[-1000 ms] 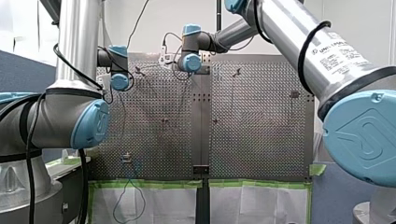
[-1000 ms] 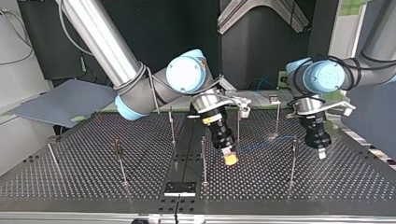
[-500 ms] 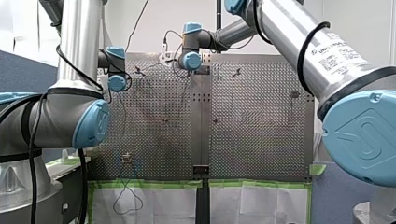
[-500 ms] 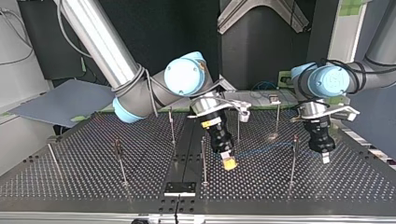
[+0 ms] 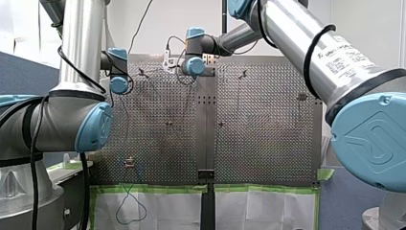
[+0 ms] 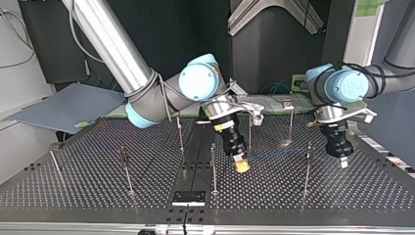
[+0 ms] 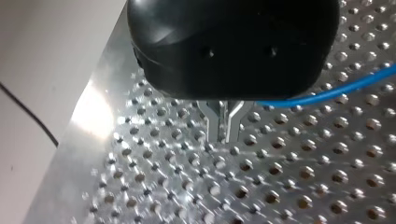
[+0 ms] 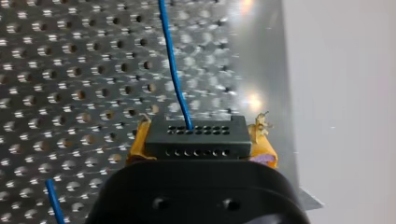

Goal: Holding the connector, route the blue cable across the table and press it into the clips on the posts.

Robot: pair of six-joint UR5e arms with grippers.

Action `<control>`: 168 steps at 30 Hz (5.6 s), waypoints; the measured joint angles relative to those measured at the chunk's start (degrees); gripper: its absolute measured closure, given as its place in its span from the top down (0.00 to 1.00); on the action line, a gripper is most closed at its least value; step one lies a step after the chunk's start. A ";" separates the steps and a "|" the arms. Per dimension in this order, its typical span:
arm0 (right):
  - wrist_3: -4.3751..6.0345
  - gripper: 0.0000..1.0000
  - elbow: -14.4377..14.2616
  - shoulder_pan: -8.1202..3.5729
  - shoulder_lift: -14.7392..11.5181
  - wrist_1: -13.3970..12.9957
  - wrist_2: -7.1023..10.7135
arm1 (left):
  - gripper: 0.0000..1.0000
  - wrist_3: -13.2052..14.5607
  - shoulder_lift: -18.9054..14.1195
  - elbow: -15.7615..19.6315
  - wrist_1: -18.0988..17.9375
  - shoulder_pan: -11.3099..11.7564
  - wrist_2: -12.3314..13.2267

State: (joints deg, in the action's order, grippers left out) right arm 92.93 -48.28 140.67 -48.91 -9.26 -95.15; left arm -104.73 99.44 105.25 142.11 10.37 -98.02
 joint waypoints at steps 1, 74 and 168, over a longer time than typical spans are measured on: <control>0.00 0.00 0.01 0.03 0.20 0.13 -0.10 | 0.50 -0.41 -0.01 0.00 0.41 0.02 -0.08; 0.43 0.00 0.03 -0.41 3.40 4.07 -1.37 | 0.99 8.03 -15.36 5.46 14.77 -12.66 3.68; -1.22 0.00 -7.76 -0.31 3.18 9.87 -2.60 | 0.00 10.11 -2.38 10.43 10.60 -19.17 -9.78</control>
State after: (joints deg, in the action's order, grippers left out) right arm 91.71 -56.04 140.37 -45.73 0.61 -97.75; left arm -94.62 97.06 115.68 152.71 -8.80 -107.80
